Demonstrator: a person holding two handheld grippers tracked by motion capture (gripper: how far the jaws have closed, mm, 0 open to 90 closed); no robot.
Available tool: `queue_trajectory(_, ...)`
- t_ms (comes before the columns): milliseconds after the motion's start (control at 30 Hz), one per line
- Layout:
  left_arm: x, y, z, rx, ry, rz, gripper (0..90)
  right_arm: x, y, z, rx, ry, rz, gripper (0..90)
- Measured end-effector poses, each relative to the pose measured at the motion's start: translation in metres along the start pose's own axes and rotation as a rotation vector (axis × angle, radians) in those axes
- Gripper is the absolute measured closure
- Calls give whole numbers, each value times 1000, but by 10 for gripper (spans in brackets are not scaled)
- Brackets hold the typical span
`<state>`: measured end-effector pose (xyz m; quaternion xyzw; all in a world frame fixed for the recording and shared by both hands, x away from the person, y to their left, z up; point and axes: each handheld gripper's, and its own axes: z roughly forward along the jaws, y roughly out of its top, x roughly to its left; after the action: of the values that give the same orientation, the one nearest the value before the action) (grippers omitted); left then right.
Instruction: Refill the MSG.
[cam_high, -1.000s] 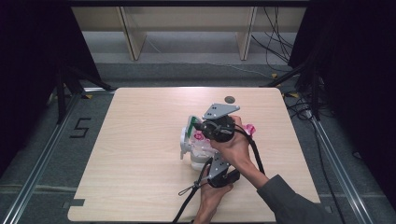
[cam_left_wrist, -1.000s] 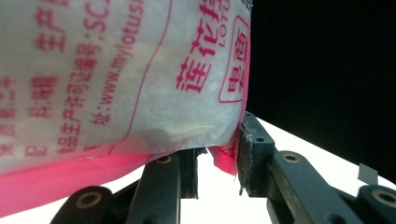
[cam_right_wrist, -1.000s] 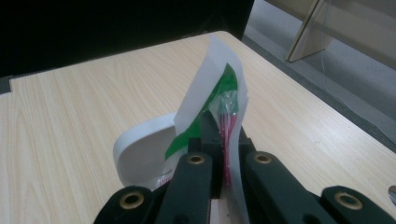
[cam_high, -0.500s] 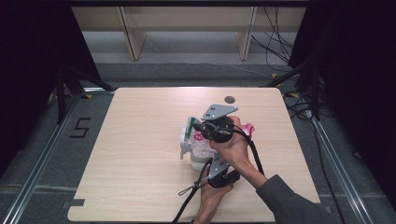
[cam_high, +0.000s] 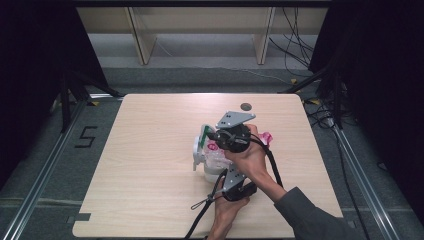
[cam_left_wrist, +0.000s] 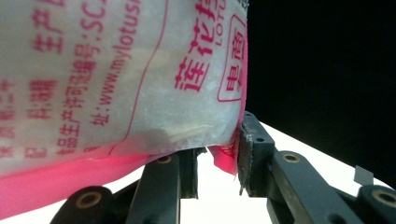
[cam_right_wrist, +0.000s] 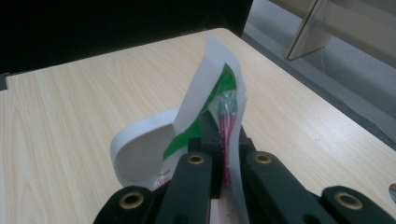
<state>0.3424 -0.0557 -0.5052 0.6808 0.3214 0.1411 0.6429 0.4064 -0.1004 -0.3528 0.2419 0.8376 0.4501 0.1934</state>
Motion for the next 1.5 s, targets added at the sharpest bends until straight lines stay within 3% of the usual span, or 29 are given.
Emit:
queue_trajectory(233, 0, 0, 1, -13, -8, -3, 715, -1, 1, 1, -2, 5, -21, 900)
queue_trajectory(367, 0, 1, 0, -11, -10, 1, 714, 2, 1, 0, 20, 11, -1, 900)
queue_trajectory(400, 0, 1, -1, -4, -3, 5, 714, 1, 1, 1, 12, 9, -28, 900)
queue_trajectory(467, 0, 1, 0, -12, -12, 0, 714, 2, 2, 1, 18, 12, -36, 900)
queue_trajectory(700, 1, 1, 0, -15, -17, 5, 712, 2, 2, 1, 19, 7, -9, 900)
queue_trajectory(800, 0, 0, 0, -21, -15, 8, 709, 2, 1, 4, 22, 4, -44, 900)
queue_trajectory(967, 0, 0, 0, -25, -18, 8, 710, 2, 2, 2, 24, 8, -12, 900)
queue_trajectory(1033, 1, 1, 0, -17, -23, 8, 709, 3, 1, 4, 20, 1, -31, 900)
queue_trajectory(1067, -4, 0, 3, -75, -37, -51, 709, 2, 1, 5, 37, 12, -36, 900)
queue_trajectory(1100, -6, 1, 2, -58, -14, -58, 707, 3, 0, 7, 33, 4, -39, 900)
queue_trajectory(1133, 2, 1, -2, 0, -10, 37, 706, 3, 1, 7, 35, 5, -36, 900)
queue_trajectory(1167, 1, 1, -1, -20, -17, 11, 706, 2, 2, 6, 38, 8, -29, 900)
queue_trajectory(1267, 1, 1, 0, -24, -20, 9, 707, 2, 2, 5, 27, 8, -11, 900)
queue_trajectory(1300, -3, 0, 2, -69, -35, -44, 707, 2, 1, 6, 22, 2, -25, 900)
queue_trajectory(1333, -5, 0, 4, -88, -32, -67, 707, 3, 1, 7, 39, 5, -22, 900)
queue_trajectory(1400, -4, 1, 4, -89, -36, -65, 707, 3, 1, 8, 35, 5, -44, 900)
queue_trajectory(1433, -4, 1, 3, -88, -35, -65, 707, 3, 1, 8, 26, 1, -27, 900)
queue_trajectory(1467, 4, 1, -2, 5, -15, 45, 708, 2, 1, 7, 29, 7, -12, 900)
queue_trajectory(1500, 3, 1, -2, 2, -21, 37, 708, 3, 1, 7, 30, 9, -7, 900)
